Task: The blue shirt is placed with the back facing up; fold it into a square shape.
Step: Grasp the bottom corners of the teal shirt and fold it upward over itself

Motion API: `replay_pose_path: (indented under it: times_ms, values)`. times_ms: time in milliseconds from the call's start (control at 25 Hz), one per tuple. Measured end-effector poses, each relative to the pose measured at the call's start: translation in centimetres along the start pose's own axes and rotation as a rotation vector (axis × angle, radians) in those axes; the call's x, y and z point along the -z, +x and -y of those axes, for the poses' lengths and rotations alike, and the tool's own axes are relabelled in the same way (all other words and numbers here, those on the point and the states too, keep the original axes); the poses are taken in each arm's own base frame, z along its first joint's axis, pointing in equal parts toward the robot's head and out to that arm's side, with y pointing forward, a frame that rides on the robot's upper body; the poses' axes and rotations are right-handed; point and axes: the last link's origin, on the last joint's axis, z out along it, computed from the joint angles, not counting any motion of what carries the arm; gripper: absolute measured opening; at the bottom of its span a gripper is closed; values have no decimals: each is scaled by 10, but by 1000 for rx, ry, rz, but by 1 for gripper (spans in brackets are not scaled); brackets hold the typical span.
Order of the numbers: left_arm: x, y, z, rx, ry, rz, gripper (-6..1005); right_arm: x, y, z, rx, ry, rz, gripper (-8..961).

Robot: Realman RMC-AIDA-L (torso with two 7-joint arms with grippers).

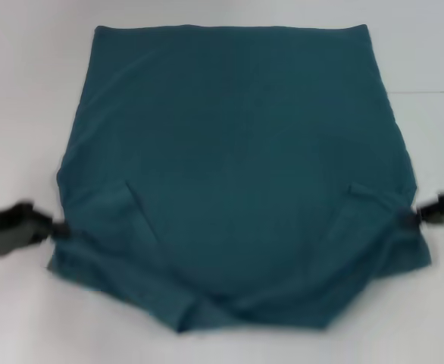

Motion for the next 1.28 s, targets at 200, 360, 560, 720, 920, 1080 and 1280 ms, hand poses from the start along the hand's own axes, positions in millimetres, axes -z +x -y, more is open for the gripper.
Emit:
replay_pose_path:
  times_ms: [200,360,560,720,920,1080,1280]
  values:
    - [-25,40,-23,-11,25,-92,12,-17,-31,-1,-13,56,157,35]
    - [-47,66,-40,-39,52,-169,12,-29,-50,-1,-8,112,242,35]
    - [-70,89,-52,-85,132,-281,12,-39,-68,3,-4,200,345,36]
    - [-85,103,-64,-158,208,-358,12,-43,-80,6,-1,267,404,36]
    - [-96,117,-75,-209,273,-444,12,-49,-100,0,62,345,450,36]
    - [-96,126,-79,-221,296,-491,12,-54,-116,-11,111,392,470,35]
    - [-94,133,-83,-234,309,-528,12,-52,-133,-18,136,428,514,38]
